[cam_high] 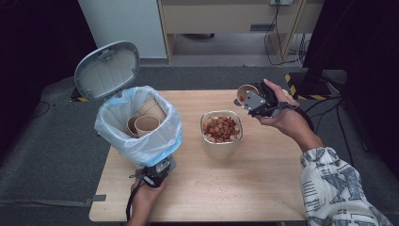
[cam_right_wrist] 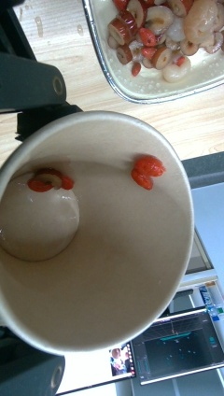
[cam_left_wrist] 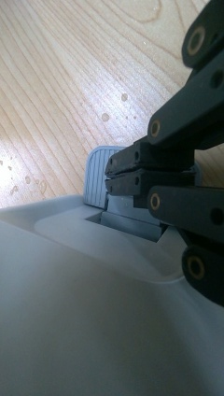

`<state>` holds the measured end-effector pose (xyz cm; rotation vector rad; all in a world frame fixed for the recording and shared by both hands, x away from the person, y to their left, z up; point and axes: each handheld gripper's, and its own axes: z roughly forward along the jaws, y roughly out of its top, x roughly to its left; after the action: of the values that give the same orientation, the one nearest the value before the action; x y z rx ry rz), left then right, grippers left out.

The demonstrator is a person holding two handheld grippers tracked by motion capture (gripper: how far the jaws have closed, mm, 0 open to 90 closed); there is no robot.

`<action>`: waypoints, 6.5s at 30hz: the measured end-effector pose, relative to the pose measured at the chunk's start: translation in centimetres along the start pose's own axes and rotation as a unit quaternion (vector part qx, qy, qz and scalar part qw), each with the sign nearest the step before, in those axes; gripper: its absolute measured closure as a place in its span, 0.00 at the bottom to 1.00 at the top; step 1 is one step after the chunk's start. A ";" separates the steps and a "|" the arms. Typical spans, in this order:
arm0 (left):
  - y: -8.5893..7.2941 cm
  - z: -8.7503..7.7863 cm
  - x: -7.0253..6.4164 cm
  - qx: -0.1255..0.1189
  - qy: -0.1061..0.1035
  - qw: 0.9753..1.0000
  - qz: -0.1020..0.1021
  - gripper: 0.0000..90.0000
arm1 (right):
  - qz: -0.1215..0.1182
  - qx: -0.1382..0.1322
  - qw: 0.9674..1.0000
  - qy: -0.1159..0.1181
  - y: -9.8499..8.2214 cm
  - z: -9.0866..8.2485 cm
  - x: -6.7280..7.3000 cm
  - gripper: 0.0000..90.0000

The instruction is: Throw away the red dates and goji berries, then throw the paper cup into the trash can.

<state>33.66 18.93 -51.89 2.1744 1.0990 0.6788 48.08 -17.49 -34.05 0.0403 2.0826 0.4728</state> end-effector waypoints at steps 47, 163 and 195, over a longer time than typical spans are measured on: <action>0.0 0.0 0.0 -0.001 0.000 1.000 -0.001 0.97 | 0.274 -0.058 0.949 0.142 -8.7 0.2 0.3 0.34; -0.1 0.0 -0.1 -0.003 0.000 1.000 -0.008 0.97 | 0.394 -0.142 0.854 0.308 11.5 0.7 -3.0 0.33; 0.0 0.0 -0.1 -0.003 0.000 1.000 -0.008 0.97 | 0.383 -0.173 0.847 0.327 18.1 0.9 -2.7 0.32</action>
<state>33.59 18.85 -51.96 2.1575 1.1118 0.6739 47.41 -1.05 -26.01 0.5886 2.5492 1.5210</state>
